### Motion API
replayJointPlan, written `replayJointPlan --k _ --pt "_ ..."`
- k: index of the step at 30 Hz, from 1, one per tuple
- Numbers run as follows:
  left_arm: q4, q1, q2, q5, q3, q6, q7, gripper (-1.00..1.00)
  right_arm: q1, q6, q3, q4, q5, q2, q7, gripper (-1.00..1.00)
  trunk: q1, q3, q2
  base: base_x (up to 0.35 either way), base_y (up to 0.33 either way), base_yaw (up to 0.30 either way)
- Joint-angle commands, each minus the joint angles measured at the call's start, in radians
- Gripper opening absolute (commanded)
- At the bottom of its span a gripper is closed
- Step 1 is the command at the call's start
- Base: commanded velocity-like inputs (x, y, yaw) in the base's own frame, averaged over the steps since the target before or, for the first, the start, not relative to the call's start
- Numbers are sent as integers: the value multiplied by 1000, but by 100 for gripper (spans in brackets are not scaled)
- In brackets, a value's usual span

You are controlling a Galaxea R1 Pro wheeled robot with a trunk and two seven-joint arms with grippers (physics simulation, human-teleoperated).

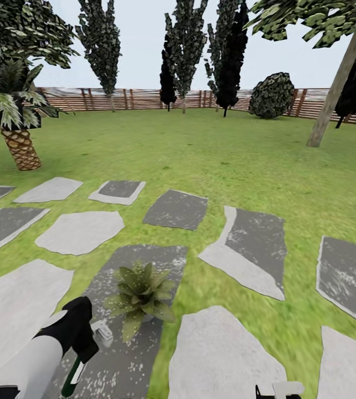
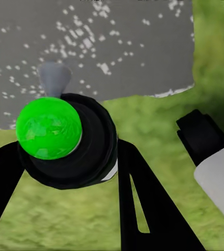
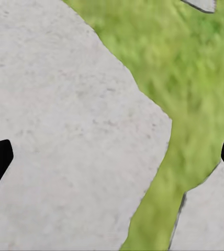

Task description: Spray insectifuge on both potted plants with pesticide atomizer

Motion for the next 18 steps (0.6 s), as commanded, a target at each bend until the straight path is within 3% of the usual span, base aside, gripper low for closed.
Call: replayJointPlan --k 1,11,18 --pt "-5 0 -2 -4 3 6 3 -100 -1 -3 -6 1 11 0 -3 100 0 -1 0 50 -162 44" --pt "-63 -3 -20 -3 4 7 6 -100 -1 -3 -4 3 12 0 -2 100 0 -1 0 35 -254 9" --pt "-87 -2 -16 -6 3 8 9 -100 -1 -4 -4 1 12 0 -2 100 0 -3 0 0 -113 216"
